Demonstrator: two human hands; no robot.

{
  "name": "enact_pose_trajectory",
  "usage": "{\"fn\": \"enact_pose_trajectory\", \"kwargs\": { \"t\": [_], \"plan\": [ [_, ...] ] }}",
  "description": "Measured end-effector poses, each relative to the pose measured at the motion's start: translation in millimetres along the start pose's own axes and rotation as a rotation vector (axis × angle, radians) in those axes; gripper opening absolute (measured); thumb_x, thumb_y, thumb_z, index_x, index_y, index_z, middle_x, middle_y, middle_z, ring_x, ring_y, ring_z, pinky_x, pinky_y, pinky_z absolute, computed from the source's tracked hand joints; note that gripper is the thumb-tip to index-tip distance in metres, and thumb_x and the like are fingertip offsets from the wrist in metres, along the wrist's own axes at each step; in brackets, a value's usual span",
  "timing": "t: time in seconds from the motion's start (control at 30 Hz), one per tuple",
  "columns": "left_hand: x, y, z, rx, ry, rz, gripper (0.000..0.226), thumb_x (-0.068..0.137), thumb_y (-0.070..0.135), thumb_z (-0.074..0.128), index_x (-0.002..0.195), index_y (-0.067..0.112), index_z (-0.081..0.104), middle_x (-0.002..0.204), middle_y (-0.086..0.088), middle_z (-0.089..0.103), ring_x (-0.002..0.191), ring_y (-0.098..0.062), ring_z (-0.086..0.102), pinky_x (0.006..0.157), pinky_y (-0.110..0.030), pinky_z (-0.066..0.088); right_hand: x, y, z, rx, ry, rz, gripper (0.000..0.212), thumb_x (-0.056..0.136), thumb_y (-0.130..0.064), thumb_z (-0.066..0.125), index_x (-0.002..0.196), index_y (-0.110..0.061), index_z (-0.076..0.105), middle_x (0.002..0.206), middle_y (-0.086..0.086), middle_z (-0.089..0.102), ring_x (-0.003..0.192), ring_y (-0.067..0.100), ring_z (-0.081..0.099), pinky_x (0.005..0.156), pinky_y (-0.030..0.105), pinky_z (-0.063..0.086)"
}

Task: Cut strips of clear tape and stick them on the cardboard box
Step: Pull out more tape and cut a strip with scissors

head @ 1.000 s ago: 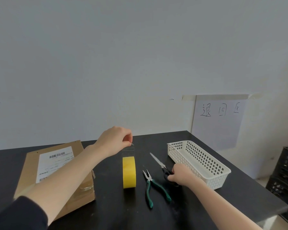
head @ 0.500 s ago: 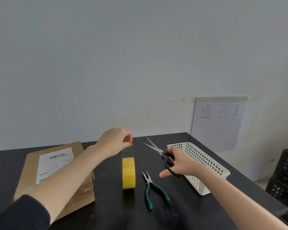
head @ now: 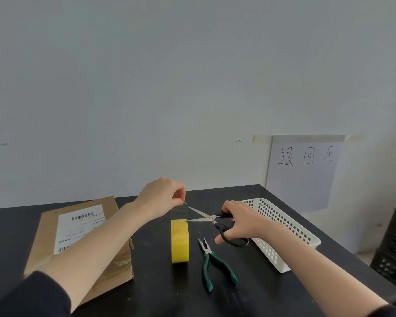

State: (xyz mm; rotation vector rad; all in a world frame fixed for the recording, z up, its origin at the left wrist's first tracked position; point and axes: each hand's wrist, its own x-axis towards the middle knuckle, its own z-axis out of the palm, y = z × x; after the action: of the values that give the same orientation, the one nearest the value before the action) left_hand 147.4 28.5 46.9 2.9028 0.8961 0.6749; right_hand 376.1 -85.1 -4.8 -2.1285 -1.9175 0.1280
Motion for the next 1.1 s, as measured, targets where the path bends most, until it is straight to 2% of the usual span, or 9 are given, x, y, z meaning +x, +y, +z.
{"fn": "enact_pose_trajectory", "kwargs": {
  "t": [0.37,0.73,0.87,0.97,1.1],
  "plan": [
    [-1.3,0.6,-1.3,0.006,-0.001,0.014,0.001,0.090,0.024,0.064,0.090,0.024,0.065,0.094,0.007,0.066,0.085,-0.010,0.059,0.079,-0.028,0.053,23.2,-13.0,-1.3,-0.049,-0.027,-0.078,0.066,0.055,-0.065,0.081,0.092,-0.025,0.042,0.091,-0.009,0.046,0.088,0.014,0.041,0.068,0.026,0.035],
    [-0.6,-2.1,-0.7,0.008,-0.016,0.016,0.002,0.090,0.025,0.064,0.090,0.024,0.065,0.095,0.006,0.067,0.087,-0.012,0.060,0.080,-0.034,0.054,30.2,-21.9,-1.3,-0.088,-0.037,-0.109,0.065,0.055,-0.067,0.079,0.089,-0.025,0.043,0.084,-0.012,0.043,0.084,0.015,0.043,0.074,0.033,0.043],
    [-0.2,-1.8,-1.2,0.005,-0.019,0.017,0.001,0.090,0.025,0.064,0.089,0.025,0.065,0.093,0.007,0.067,0.086,-0.012,0.060,0.080,-0.035,0.054,31.0,-24.4,-2.8,-0.092,-0.041,-0.103,0.063,0.058,-0.063,0.080,0.092,-0.022,0.047,0.088,-0.007,0.050,0.087,0.017,0.047,0.078,0.035,0.046],
    [-0.7,-1.4,-1.4,0.005,-0.018,0.017,0.002,0.090,0.025,0.063,0.089,0.024,0.064,0.093,0.007,0.067,0.086,-0.012,0.060,0.080,-0.034,0.054,33.2,-24.8,-1.7,-0.085,-0.042,-0.082,0.061,0.057,-0.063,0.080,0.090,-0.023,0.048,0.089,-0.005,0.053,0.086,0.018,0.049,0.075,0.035,0.047],
    [-1.0,-2.1,-2.5,0.004,-0.016,0.019,0.004,0.090,0.024,0.063,0.086,0.025,0.062,0.093,0.007,0.066,0.085,-0.012,0.059,0.074,-0.027,0.049,33.6,-25.1,-2.0,-0.050,-0.014,-0.067,0.057,0.057,-0.059,0.083,0.086,-0.021,0.051,0.076,-0.007,0.050,0.076,0.018,0.047,0.067,0.033,0.042]
  ]
}}
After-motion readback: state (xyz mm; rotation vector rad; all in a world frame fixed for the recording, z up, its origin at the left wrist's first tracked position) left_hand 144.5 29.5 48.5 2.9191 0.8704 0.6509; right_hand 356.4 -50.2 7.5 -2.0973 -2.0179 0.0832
